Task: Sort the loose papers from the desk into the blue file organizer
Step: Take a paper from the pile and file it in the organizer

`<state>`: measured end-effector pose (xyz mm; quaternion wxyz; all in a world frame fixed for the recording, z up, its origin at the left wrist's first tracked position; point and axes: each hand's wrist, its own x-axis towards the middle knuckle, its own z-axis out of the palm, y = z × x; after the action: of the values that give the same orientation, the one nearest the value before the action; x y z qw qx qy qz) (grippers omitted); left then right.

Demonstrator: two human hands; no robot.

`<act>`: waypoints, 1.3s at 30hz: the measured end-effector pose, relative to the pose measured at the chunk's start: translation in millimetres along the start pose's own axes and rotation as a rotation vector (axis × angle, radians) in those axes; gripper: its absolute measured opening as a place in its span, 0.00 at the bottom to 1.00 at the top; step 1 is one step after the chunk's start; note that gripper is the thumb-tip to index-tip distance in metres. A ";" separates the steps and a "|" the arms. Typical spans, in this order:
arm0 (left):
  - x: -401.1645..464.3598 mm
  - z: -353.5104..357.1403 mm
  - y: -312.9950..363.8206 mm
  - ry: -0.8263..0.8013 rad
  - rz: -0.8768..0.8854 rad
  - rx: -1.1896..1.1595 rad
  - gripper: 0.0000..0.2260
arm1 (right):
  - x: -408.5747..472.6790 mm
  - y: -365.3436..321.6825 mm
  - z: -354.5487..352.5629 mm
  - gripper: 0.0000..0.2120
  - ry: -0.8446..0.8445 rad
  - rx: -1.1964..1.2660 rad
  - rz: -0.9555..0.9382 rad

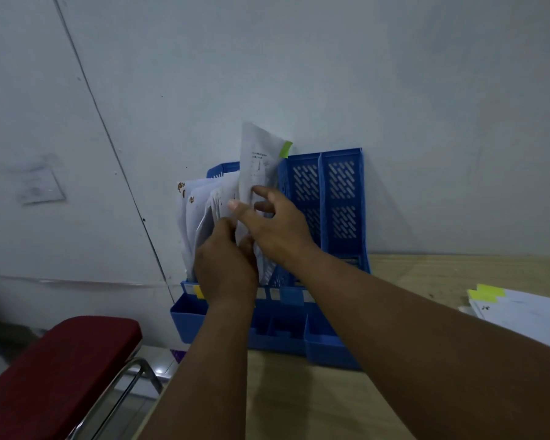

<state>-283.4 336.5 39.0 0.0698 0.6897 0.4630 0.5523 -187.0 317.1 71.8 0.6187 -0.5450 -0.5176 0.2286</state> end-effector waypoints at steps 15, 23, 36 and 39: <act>-2.9 -3.7 -4.6 -0.174 -0.051 0.207 0.10 | 4.8 10.9 -2.8 0.15 0.185 -0.301 -0.094; 2.6 -4.7 -4.0 -0.088 -0.040 0.316 0.08 | 0.2 9.5 7.8 0.10 0.012 -0.326 -0.040; 4.7 -5.6 -15.4 0.004 -0.060 0.292 0.12 | -10.1 15.2 9.9 0.18 -0.091 -0.325 0.102; 4.5 -5.3 -19.3 -0.020 -0.085 0.291 0.13 | -11.9 13.8 10.2 0.20 -0.108 -0.322 0.103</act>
<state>-298.8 348.3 32.4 -0.0032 0.6777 0.5661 0.4692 -196.5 315.7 53.3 0.4823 -0.6498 -0.5513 0.2033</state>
